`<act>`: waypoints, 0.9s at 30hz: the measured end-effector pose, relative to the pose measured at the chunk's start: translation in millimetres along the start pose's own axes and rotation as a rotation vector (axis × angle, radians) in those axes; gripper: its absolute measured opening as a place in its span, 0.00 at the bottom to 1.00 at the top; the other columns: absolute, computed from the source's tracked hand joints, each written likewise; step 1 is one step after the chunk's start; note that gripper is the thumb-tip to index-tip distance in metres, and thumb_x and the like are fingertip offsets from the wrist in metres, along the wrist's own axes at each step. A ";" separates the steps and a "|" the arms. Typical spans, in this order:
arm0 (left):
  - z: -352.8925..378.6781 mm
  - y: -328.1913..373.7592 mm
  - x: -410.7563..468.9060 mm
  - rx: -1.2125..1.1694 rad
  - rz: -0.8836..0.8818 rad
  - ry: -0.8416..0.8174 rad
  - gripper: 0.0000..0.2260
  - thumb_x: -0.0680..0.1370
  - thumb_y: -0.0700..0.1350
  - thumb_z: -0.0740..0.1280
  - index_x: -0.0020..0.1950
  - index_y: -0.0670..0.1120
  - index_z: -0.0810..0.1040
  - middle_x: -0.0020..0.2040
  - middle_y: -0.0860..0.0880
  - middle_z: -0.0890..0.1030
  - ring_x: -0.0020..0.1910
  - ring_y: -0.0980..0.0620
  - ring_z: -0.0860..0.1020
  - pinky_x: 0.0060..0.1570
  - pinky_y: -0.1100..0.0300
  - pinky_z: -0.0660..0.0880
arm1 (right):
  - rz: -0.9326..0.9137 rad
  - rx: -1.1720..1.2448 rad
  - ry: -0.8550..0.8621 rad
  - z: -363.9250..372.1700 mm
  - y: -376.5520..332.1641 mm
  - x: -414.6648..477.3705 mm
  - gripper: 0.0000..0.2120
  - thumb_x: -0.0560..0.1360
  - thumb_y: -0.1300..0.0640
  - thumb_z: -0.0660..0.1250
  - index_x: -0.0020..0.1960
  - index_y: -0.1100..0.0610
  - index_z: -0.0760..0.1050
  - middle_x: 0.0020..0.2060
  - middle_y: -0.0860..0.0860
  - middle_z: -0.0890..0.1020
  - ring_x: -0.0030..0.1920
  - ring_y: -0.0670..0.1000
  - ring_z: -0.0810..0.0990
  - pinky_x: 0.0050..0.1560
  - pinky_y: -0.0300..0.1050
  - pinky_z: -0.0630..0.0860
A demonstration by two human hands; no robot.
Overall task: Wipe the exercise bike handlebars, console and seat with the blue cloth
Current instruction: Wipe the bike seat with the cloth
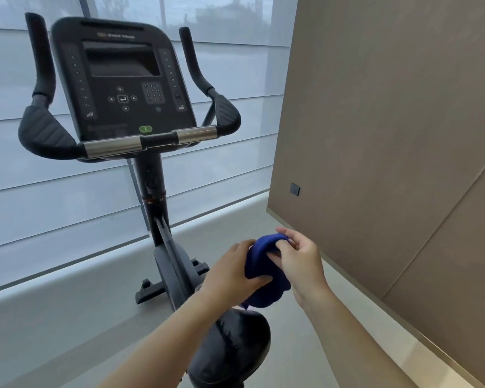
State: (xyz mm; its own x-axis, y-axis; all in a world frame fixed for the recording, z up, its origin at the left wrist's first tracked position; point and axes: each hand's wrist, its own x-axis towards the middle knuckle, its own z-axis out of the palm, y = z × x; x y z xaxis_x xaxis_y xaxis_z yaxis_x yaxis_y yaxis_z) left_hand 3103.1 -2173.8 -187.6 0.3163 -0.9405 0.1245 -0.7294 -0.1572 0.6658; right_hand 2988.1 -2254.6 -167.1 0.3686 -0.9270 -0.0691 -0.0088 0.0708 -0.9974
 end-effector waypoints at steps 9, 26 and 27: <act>-50.4 -37.2 41.5 -0.099 -0.089 0.046 0.14 0.74 0.39 0.58 0.55 0.55 0.71 0.49 0.54 0.81 0.46 0.53 0.78 0.46 0.57 0.74 | -0.098 -0.249 -0.221 12.7 7.9 37.6 0.18 0.69 0.65 0.74 0.51 0.46 0.75 0.45 0.44 0.82 0.46 0.44 0.82 0.36 0.30 0.75; -123.9 -118.4 113.5 0.076 0.201 -0.075 0.10 0.77 0.44 0.62 0.53 0.57 0.78 0.51 0.54 0.77 0.50 0.53 0.75 0.51 0.53 0.74 | -0.184 -0.309 -0.036 97.1 22.2 85.3 0.09 0.76 0.61 0.66 0.45 0.47 0.77 0.40 0.44 0.83 0.41 0.43 0.80 0.35 0.31 0.74; -122.9 -123.4 116.3 0.084 0.209 -0.115 0.10 0.77 0.44 0.62 0.53 0.56 0.78 0.50 0.54 0.77 0.50 0.53 0.75 0.50 0.54 0.74 | -0.174 -0.319 -0.019 100.3 24.9 83.6 0.11 0.76 0.62 0.65 0.45 0.45 0.78 0.40 0.43 0.83 0.42 0.42 0.80 0.36 0.30 0.74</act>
State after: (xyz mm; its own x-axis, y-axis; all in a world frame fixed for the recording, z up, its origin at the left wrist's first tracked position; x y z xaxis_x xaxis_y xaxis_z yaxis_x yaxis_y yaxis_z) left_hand 3304.4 -2226.7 -164.9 0.0854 -0.9825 0.1655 -0.8213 0.0246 0.5699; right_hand 3111.9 -2293.4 -195.9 0.4076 -0.9077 0.0998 -0.2327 -0.2089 -0.9499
